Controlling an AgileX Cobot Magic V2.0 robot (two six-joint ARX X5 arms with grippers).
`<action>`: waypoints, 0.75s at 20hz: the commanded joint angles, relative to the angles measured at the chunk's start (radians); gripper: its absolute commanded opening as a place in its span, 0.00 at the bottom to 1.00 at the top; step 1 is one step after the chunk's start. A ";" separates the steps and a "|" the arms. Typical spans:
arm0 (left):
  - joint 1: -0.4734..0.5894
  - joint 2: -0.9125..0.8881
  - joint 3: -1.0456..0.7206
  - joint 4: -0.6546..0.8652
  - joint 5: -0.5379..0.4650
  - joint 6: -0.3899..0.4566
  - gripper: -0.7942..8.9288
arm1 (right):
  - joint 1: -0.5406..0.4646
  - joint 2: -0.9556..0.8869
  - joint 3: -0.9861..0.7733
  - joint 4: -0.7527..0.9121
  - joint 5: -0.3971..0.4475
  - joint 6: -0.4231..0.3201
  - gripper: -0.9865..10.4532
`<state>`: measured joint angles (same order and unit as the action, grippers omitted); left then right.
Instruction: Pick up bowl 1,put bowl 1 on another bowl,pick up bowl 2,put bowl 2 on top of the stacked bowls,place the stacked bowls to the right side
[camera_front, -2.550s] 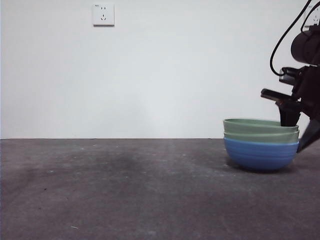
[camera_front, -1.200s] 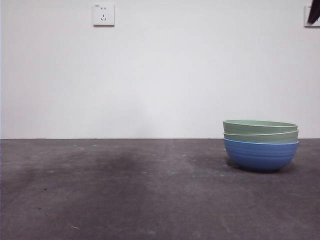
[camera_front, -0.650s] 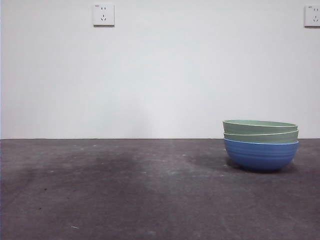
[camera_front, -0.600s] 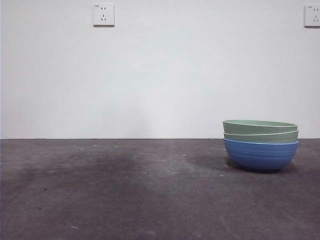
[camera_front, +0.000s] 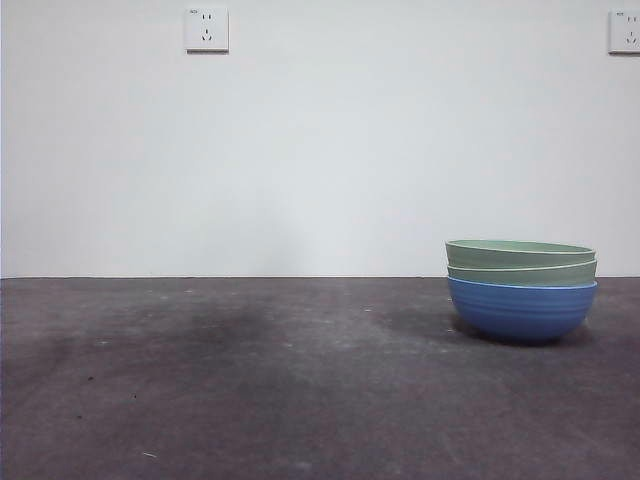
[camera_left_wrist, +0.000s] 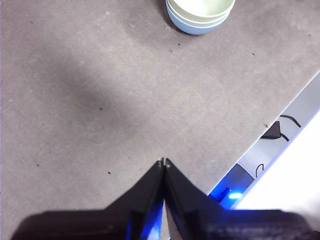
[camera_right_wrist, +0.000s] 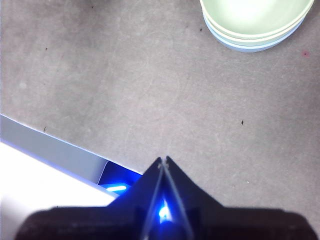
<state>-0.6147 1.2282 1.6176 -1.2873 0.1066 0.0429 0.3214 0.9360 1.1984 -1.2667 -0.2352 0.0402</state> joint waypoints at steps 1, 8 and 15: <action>-0.001 0.003 0.001 0.008 0.000 0.010 0.08 | 0.001 0.000 -0.011 0.004 0.002 -0.005 0.09; 0.002 0.003 0.001 0.020 -0.004 0.010 0.08 | 0.001 0.000 -0.011 0.004 0.002 -0.005 0.09; 0.195 -0.073 -0.032 0.519 0.005 0.066 0.08 | 0.001 0.000 -0.011 0.004 0.002 -0.005 0.09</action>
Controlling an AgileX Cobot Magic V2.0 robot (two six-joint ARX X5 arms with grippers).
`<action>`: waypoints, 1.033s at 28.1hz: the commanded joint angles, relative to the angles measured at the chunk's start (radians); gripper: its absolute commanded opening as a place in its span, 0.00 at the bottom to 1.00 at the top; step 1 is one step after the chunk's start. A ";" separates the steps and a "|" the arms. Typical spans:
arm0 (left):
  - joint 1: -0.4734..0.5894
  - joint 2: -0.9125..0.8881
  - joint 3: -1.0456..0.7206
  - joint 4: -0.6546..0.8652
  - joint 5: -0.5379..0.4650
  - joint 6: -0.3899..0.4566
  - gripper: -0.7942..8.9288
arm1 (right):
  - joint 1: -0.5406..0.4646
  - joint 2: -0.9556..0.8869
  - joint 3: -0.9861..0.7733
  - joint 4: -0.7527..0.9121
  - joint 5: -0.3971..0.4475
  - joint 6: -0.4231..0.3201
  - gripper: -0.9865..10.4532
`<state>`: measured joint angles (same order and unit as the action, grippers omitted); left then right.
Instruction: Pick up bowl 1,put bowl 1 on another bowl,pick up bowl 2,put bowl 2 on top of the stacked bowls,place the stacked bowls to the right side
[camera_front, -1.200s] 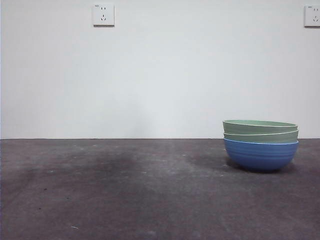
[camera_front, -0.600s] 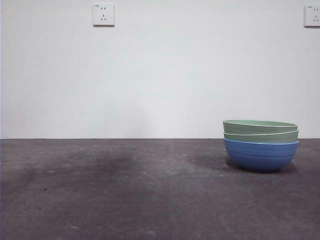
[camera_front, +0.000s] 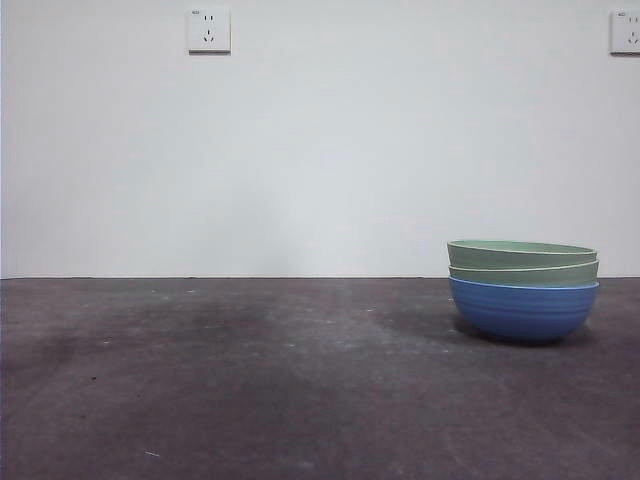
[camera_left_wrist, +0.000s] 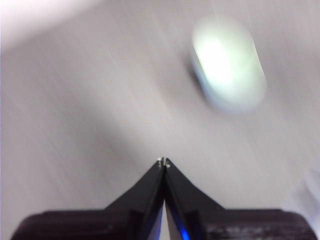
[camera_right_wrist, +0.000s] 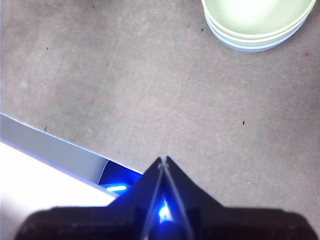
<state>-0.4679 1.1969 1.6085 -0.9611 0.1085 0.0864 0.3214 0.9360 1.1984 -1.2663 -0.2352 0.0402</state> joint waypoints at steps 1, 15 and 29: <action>0.085 -0.070 -0.050 0.317 0.004 0.023 0.08 | 0.001 0.000 -0.011 0.004 0.002 -0.005 0.09; 0.475 -0.639 -0.950 1.125 -0.099 0.027 0.08 | 0.001 -0.001 -0.011 0.004 0.002 -0.005 0.09; 0.516 -1.026 -1.507 1.124 -0.134 0.000 0.08 | 0.001 0.000 -0.011 0.004 0.002 -0.005 0.09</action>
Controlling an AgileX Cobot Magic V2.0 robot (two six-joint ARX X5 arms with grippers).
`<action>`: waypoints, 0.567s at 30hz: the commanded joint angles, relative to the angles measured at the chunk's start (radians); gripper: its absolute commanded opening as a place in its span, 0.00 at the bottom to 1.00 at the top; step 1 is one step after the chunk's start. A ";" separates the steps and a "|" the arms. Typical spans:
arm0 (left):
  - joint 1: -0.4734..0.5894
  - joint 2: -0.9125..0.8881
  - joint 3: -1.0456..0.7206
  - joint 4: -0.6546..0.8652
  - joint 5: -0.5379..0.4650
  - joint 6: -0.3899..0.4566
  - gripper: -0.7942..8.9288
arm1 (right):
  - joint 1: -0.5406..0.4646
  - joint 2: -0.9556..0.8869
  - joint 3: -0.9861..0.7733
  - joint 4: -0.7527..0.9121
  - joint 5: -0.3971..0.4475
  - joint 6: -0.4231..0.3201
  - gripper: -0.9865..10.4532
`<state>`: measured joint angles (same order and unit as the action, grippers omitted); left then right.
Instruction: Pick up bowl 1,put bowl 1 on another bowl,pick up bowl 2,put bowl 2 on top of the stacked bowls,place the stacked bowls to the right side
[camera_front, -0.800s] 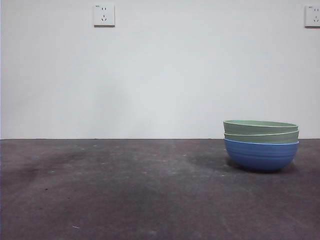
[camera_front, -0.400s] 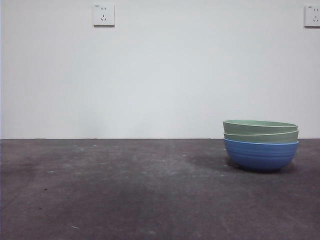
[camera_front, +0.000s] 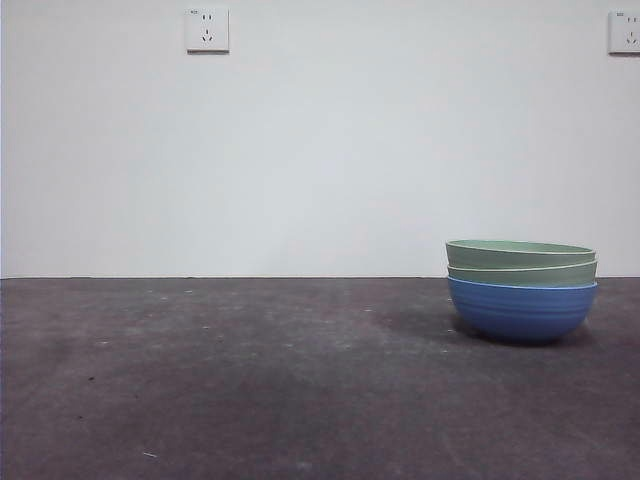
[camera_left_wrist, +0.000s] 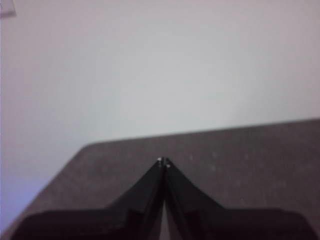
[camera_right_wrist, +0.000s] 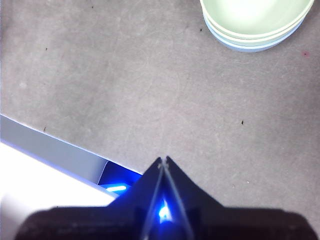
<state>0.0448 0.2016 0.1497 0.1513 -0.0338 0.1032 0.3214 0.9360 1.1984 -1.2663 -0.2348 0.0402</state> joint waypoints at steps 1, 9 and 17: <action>0.003 -0.047 -0.072 0.010 0.008 -0.026 0.08 | 0.001 0.000 -0.011 0.004 0.002 -0.005 0.09; 0.003 -0.135 -0.144 -0.110 0.011 -0.037 0.08 | 0.001 0.000 -0.011 0.004 0.002 -0.005 0.09; 0.003 -0.200 -0.144 -0.345 0.018 -0.111 0.08 | 0.001 0.000 -0.011 0.004 0.002 -0.005 0.09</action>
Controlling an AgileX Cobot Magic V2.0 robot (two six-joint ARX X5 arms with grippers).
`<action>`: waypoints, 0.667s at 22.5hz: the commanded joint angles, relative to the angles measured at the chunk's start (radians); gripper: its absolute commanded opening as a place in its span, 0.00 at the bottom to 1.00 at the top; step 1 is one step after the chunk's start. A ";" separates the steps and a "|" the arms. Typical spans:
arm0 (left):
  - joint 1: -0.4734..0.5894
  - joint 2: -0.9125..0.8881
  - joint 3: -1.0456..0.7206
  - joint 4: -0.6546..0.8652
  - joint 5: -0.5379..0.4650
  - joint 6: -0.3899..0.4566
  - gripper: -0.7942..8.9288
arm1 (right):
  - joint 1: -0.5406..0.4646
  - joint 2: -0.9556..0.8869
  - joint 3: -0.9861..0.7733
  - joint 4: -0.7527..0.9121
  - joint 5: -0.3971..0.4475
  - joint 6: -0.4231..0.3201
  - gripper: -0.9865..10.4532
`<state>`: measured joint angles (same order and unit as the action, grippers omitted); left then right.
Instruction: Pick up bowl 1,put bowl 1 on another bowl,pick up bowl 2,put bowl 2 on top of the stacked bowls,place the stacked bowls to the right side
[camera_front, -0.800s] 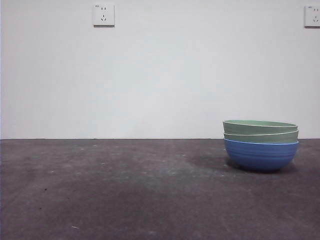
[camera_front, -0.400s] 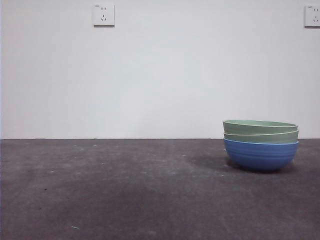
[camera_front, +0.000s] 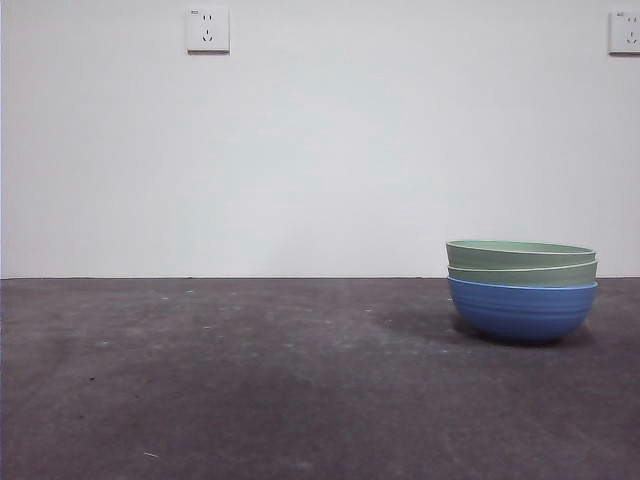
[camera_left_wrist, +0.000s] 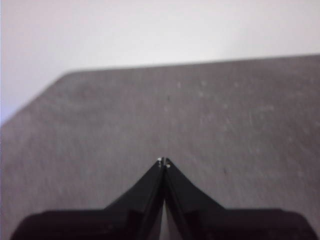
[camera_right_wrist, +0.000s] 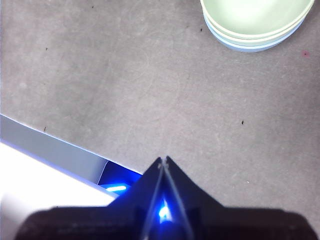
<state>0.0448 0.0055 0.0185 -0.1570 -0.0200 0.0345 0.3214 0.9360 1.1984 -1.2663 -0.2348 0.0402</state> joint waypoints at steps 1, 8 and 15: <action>0.003 -0.004 -0.013 -0.037 0.017 -0.046 0.08 | 0.001 0.000 -0.011 0.004 0.002 -0.005 0.09; 0.002 -0.004 -0.013 -0.031 0.049 -0.094 0.08 | 0.001 0.000 -0.011 0.004 0.002 -0.005 0.09; 0.002 -0.003 -0.013 -0.031 0.047 -0.093 0.08 | 0.001 0.000 -0.011 0.004 0.002 -0.005 0.09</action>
<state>0.0448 0.0048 0.0185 -0.1856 0.0204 -0.0528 0.3214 0.9363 1.1984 -1.2659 -0.2348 0.0402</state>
